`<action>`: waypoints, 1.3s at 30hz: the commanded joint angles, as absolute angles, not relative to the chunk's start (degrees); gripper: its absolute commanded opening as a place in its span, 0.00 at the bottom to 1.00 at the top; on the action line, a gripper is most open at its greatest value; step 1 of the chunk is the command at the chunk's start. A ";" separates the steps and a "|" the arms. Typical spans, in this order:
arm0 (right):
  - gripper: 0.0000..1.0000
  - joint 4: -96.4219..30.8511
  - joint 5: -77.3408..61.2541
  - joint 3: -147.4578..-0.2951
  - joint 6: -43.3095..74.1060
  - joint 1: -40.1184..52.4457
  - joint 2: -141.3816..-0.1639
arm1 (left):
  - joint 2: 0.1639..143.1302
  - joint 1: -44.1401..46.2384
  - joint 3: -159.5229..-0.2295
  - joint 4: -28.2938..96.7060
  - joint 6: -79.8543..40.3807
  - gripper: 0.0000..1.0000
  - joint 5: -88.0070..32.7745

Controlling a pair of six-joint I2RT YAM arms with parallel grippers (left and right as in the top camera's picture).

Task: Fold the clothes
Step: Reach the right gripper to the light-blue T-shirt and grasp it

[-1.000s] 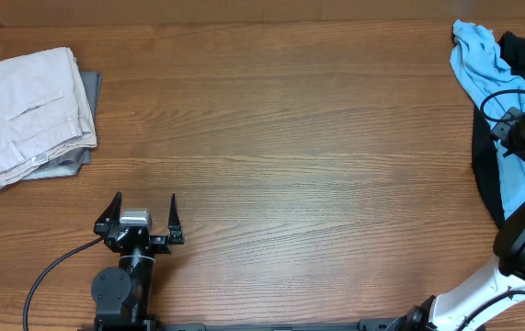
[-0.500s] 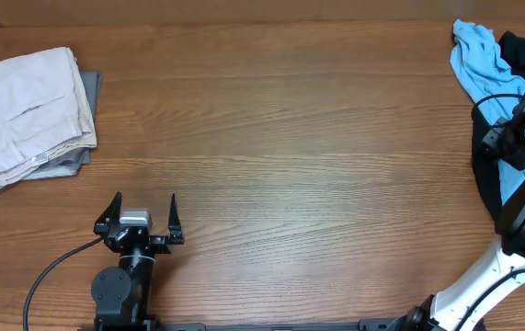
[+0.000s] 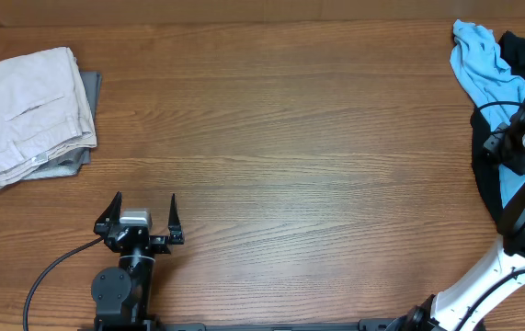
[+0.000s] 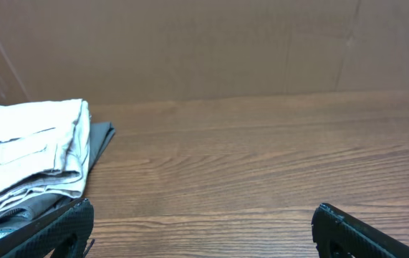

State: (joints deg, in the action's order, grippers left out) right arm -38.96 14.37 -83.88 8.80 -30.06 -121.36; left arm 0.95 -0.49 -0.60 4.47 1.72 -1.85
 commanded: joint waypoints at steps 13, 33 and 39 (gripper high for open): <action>0.26 -41.82 14.50 -86.89 8.80 -30.87 -121.12 | 0.27 -0.73 -0.27 4.40 2.81 1.00 -1.41; 0.04 -50.26 8.03 -95.61 8.80 -30.81 -120.33 | 0.27 -0.73 -0.27 4.40 2.81 1.00 -1.41; 0.04 -58.63 0.12 -101.23 8.80 -29.65 -117.67 | 0.27 -0.73 -0.27 4.40 2.81 1.00 -1.41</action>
State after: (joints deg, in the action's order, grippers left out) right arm -57.23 5.87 -97.34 8.78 -30.30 -121.32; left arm 0.95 -0.49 -0.60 4.47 1.72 -1.85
